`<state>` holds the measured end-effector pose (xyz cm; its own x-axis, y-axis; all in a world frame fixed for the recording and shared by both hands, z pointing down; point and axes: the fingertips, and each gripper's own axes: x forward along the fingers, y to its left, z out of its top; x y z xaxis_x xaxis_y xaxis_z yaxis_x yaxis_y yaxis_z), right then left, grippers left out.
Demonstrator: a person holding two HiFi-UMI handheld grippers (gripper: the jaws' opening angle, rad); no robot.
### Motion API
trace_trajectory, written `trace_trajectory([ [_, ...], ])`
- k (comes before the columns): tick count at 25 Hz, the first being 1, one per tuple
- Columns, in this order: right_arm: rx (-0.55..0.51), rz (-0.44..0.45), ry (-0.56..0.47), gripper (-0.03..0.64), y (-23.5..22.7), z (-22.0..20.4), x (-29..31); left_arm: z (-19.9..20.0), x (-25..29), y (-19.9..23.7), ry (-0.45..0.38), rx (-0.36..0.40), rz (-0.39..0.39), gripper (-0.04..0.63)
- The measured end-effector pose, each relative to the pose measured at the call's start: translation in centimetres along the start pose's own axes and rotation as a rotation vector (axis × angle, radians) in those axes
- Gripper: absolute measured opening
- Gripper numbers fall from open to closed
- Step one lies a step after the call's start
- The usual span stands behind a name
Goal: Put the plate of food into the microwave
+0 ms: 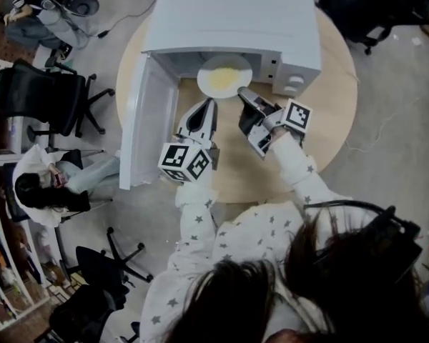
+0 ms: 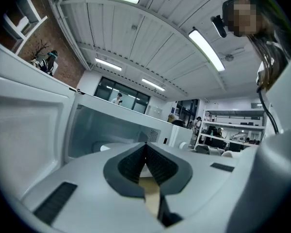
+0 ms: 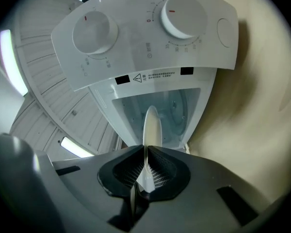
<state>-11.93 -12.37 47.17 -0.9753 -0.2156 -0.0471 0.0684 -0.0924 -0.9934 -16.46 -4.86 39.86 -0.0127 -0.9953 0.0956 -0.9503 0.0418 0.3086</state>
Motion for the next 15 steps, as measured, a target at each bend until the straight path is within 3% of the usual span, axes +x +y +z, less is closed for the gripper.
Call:
trace_trajectory([
  [8, -0.021, -0.033, -0.184, 0.020, -1.8, 0.5, 3.0, -1.2, 1.8, 2.1, 0.070, -0.019, -0.179, 0.000],
  [15, -0.022, -0.073, -0.234, 0.020, -3.0, 2.4, 3.9, -1.9, 4.3, 3.1, 0.089, -0.044, -0.207, 0.002],
])
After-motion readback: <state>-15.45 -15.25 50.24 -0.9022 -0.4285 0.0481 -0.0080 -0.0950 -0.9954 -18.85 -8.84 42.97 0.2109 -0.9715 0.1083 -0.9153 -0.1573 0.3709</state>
